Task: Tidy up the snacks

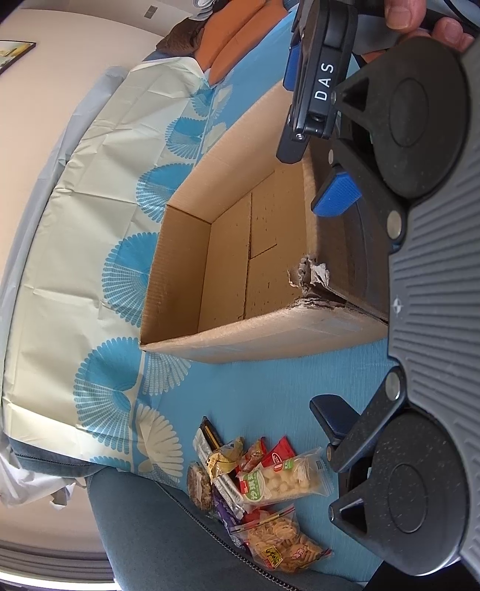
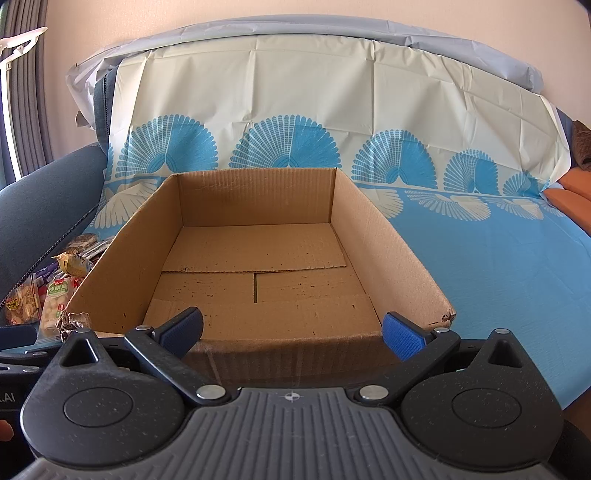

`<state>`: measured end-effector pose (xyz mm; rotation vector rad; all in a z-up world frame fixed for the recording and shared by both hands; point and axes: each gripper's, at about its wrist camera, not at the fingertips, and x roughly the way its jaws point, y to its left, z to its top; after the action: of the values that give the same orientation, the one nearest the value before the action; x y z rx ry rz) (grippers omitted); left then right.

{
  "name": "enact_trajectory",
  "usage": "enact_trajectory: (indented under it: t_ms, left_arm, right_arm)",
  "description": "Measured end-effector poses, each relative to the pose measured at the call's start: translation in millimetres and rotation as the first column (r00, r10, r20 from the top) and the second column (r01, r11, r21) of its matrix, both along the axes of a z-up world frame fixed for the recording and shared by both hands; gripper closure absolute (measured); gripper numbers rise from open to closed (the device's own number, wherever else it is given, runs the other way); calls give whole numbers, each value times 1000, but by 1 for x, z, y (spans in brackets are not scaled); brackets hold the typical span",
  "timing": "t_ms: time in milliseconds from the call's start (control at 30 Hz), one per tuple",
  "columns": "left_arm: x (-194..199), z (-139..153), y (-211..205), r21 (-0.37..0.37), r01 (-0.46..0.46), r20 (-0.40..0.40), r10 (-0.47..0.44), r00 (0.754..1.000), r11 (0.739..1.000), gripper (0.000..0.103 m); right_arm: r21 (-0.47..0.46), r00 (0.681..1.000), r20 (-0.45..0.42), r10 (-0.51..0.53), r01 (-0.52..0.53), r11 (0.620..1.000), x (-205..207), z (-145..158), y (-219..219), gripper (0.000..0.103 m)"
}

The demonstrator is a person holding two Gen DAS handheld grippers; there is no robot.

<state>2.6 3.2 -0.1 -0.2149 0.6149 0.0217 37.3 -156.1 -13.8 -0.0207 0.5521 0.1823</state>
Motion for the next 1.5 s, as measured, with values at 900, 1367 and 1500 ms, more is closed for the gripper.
enact_trajectory:
  t_ms: [900, 1367, 1500]
  left_arm:
    - [-6, 70, 90, 155, 94, 80, -108, 991, 983, 68]
    - [2, 5, 210, -11, -224, -9, 224, 974, 974, 67]
    - [6, 1, 211, -15, -220, -35, 220, 975, 975, 67]
  right_arm:
    - [114, 992, 104, 76, -88, 990, -17, 24, 9, 35]
    - [22, 918, 162, 361, -369, 929, -43, 39, 87, 37]
    - [-11, 881, 158, 446, -450, 893, -45, 36, 117, 39]
